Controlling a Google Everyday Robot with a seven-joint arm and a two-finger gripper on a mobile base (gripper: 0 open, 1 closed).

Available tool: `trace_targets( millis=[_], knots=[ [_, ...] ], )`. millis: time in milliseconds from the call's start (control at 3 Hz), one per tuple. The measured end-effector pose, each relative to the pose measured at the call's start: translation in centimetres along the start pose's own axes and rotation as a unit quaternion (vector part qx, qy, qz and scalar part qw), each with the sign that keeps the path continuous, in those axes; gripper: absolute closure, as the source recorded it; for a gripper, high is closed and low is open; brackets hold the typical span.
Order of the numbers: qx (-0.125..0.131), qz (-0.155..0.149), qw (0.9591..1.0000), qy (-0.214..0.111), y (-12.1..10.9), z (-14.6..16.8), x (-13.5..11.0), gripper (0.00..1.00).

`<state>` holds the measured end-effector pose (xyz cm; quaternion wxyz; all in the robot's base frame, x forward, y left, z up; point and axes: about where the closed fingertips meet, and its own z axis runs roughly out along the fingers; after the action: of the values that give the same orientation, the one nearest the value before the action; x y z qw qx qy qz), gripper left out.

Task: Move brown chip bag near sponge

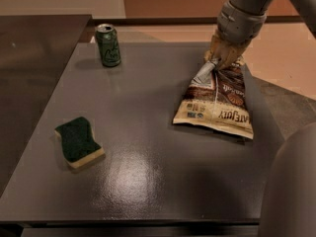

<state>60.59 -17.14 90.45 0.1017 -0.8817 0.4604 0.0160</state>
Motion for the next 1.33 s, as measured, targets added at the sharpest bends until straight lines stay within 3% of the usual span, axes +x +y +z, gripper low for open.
trace_targets(
  millis=[333,667,1333],
  knots=[
    [0.017,-0.026,0.9986,-0.042,-0.6,-1.1,-3.9,1.0],
    [0.016,-0.062,0.9948,-0.079,-0.6,-1.3,-8.4,1.0],
    [-0.006,-0.118,0.9849,-0.126,0.6,0.5,-16.6,1.0]
  ],
)
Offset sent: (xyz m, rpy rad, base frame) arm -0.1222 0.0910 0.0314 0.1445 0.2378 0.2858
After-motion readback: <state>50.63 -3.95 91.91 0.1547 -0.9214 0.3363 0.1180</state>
